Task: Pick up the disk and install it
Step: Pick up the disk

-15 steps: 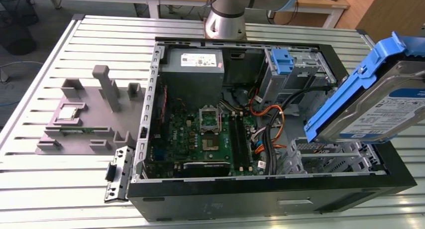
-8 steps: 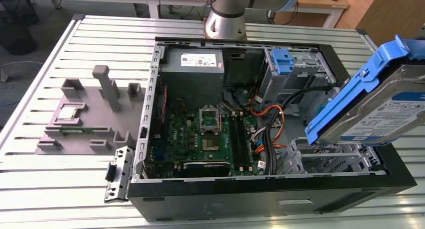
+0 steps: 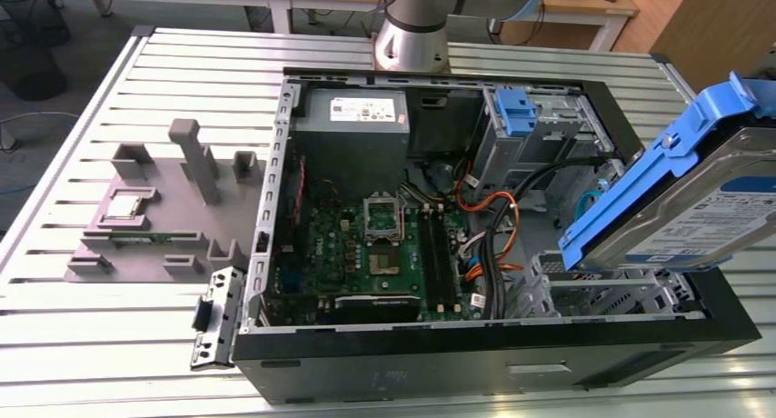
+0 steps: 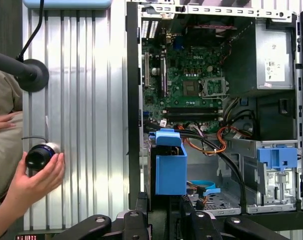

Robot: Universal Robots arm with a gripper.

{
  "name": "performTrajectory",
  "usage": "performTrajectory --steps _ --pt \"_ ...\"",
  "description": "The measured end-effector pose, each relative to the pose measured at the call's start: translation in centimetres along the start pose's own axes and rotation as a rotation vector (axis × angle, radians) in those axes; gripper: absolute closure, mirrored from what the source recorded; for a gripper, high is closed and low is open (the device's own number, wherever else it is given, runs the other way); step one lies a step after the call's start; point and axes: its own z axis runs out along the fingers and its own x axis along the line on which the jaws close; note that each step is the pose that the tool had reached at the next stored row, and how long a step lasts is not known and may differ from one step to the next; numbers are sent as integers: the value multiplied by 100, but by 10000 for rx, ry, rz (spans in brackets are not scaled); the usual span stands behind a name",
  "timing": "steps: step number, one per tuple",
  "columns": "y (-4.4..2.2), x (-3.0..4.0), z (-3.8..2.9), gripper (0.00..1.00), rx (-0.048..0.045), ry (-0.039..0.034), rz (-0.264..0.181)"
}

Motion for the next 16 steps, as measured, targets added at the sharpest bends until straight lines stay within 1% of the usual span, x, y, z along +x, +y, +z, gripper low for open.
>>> performTrajectory --steps 9,16 --pt "-2 63 -8 65 -2 -64 -1" --pt "-2 52 -5 65 -2 -67 -1"
